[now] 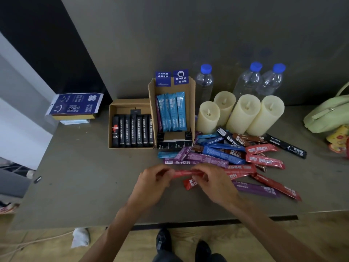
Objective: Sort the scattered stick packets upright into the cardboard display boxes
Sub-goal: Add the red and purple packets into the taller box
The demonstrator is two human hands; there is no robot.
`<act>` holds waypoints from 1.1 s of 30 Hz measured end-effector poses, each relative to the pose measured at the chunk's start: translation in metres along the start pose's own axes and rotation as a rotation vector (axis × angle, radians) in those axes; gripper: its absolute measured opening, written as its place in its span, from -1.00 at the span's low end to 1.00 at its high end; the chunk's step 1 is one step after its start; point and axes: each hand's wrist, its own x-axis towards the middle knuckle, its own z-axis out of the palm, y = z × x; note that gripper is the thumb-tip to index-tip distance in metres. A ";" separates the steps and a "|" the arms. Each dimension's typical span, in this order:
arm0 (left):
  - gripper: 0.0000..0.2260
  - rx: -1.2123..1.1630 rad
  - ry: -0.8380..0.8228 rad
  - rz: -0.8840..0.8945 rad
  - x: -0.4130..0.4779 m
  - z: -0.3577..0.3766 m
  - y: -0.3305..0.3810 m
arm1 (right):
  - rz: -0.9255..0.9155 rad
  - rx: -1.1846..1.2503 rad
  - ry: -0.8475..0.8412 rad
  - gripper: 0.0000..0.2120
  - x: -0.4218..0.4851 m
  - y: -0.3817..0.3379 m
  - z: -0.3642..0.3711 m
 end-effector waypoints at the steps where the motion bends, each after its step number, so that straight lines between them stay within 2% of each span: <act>1: -0.82 -0.100 0.035 -0.037 0.000 -0.002 0.004 | 0.014 0.049 -0.002 -0.87 0.001 -0.005 -0.003; 3: -0.68 -0.327 0.095 -0.129 0.003 -0.006 0.011 | 0.089 0.211 -0.068 -0.90 0.001 -0.013 -0.009; 5: -0.58 -0.476 0.111 -0.218 0.006 -0.009 0.016 | 0.202 0.424 -0.154 -0.85 -0.001 -0.020 -0.015; 9: -0.51 -0.530 0.095 -0.281 0.013 -0.011 0.012 | 0.299 0.754 -0.213 -0.78 -0.004 -0.022 -0.027; 12: -0.54 -0.551 0.096 -0.286 0.013 -0.008 0.011 | 0.325 0.893 -0.184 -0.68 -0.002 -0.016 -0.031; 16: -0.68 -0.517 0.065 -0.236 0.010 -0.005 0.013 | 0.355 1.052 -0.083 -0.81 0.003 -0.010 -0.033; 19: -0.80 -0.403 -0.076 -0.153 0.001 -0.003 0.015 | 0.380 1.185 -0.003 -0.85 0.009 -0.010 -0.034; 23: -0.89 -0.304 -0.175 -0.104 -0.005 0.012 0.016 | 0.351 0.952 -0.063 -0.92 0.013 -0.020 -0.024; 29: -0.92 -0.246 -0.134 -0.008 -0.001 0.021 0.012 | 0.330 0.802 -0.074 -0.92 0.016 -0.024 -0.022; 33: -0.92 -0.230 -0.040 -0.040 0.003 0.023 0.015 | 0.340 0.826 -0.050 -0.93 0.019 -0.026 -0.020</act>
